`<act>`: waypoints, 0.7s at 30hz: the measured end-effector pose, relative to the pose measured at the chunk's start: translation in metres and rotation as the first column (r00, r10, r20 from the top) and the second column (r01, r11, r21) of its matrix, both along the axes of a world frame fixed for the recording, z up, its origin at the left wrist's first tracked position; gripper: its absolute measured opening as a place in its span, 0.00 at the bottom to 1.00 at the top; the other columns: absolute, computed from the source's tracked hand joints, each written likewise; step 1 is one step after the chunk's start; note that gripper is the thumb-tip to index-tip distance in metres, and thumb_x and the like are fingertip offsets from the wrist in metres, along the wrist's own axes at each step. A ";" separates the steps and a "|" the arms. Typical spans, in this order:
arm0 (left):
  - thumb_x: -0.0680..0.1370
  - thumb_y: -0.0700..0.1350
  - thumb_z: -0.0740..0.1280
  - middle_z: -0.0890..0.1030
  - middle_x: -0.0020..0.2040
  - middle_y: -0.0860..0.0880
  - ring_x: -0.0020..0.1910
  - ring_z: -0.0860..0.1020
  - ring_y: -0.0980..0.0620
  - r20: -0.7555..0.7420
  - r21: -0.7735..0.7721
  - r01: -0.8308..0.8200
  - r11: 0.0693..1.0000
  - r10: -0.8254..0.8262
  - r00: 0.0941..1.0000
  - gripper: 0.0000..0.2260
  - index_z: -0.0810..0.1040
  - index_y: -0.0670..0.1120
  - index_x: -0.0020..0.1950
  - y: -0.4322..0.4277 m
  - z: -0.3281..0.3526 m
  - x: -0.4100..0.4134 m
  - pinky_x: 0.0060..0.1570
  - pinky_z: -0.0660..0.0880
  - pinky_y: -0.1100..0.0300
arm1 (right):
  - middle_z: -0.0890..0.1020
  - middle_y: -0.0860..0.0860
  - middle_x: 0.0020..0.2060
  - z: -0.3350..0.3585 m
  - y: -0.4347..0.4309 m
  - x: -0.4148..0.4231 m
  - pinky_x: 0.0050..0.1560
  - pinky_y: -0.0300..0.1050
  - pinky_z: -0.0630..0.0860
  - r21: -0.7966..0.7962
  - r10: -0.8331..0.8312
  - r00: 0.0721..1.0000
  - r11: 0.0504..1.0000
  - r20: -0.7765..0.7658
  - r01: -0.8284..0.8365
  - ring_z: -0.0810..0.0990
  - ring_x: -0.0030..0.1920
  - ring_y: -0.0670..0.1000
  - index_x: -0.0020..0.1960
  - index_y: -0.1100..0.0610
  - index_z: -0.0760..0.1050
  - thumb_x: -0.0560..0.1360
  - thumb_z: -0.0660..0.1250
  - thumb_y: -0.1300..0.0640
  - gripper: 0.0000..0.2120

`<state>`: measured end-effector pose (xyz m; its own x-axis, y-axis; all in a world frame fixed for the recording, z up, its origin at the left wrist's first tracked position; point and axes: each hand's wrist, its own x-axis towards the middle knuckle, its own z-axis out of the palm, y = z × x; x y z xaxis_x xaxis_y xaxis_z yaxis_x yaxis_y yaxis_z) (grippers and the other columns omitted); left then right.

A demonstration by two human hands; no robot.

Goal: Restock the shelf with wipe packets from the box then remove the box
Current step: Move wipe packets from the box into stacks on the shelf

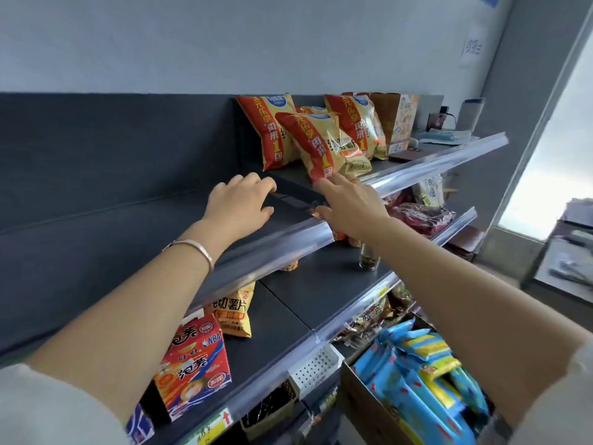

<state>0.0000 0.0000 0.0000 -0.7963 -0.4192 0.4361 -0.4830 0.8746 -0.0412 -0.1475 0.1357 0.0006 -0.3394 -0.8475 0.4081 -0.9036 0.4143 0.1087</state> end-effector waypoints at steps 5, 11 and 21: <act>0.78 0.50 0.61 0.73 0.62 0.48 0.61 0.70 0.45 0.027 -0.022 0.107 0.994 -0.106 0.994 0.16 0.68 0.51 0.66 0.033 -0.015 -0.043 0.55 0.69 0.49 | 0.73 0.54 0.62 -0.020 0.042 -0.025 0.49 0.50 0.71 0.047 -0.119 0.993 0.992 -0.005 0.119 0.73 0.61 0.60 0.68 0.53 0.65 0.79 0.60 0.50 0.19; 0.78 0.51 0.61 0.74 0.60 0.48 0.61 0.71 0.45 0.061 0.007 0.200 0.980 -0.200 0.978 0.15 0.70 0.50 0.64 0.081 -0.040 -0.090 0.55 0.68 0.51 | 0.72 0.53 0.64 -0.050 0.101 -0.060 0.49 0.51 0.72 0.090 -0.173 0.984 0.981 0.038 0.169 0.74 0.61 0.60 0.69 0.51 0.65 0.78 0.61 0.51 0.20; 0.78 0.53 0.60 0.75 0.61 0.50 0.62 0.71 0.47 0.279 0.147 0.228 0.962 -0.262 0.924 0.15 0.69 0.52 0.65 0.158 -0.123 -0.152 0.58 0.67 0.51 | 0.74 0.53 0.60 -0.135 0.188 -0.129 0.40 0.47 0.70 0.260 -0.216 0.969 0.949 0.115 0.181 0.75 0.58 0.58 0.68 0.52 0.65 0.79 0.59 0.51 0.18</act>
